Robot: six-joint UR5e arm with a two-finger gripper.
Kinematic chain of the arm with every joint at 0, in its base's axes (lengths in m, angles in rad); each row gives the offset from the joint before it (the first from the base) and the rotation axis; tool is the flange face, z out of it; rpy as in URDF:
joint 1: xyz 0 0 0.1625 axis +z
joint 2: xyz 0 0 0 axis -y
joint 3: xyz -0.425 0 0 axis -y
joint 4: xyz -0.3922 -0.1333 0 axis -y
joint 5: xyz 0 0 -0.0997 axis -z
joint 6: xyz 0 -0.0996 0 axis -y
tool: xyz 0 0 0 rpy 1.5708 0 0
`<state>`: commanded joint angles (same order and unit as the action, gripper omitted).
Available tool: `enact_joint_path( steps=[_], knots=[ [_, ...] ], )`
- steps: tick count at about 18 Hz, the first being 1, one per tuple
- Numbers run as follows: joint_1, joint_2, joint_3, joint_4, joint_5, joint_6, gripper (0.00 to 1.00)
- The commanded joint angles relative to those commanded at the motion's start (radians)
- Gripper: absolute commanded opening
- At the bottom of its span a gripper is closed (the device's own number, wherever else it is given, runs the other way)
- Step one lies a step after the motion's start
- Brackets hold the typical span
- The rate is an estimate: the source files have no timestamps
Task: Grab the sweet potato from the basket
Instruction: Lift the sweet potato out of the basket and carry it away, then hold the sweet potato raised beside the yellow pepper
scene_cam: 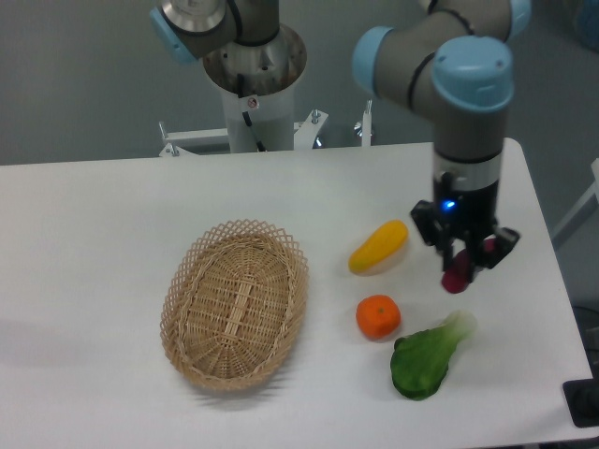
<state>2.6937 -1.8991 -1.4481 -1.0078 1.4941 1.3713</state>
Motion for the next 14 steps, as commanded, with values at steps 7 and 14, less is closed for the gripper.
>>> enact_joint_path(
  steps=[7, 14],
  knots=[
    [0.002, 0.002, 0.0, 0.002, 0.002, 0.005, 0.37],
    [0.009, 0.003, -0.002, 0.002, 0.0, 0.005, 0.37]
  ],
)
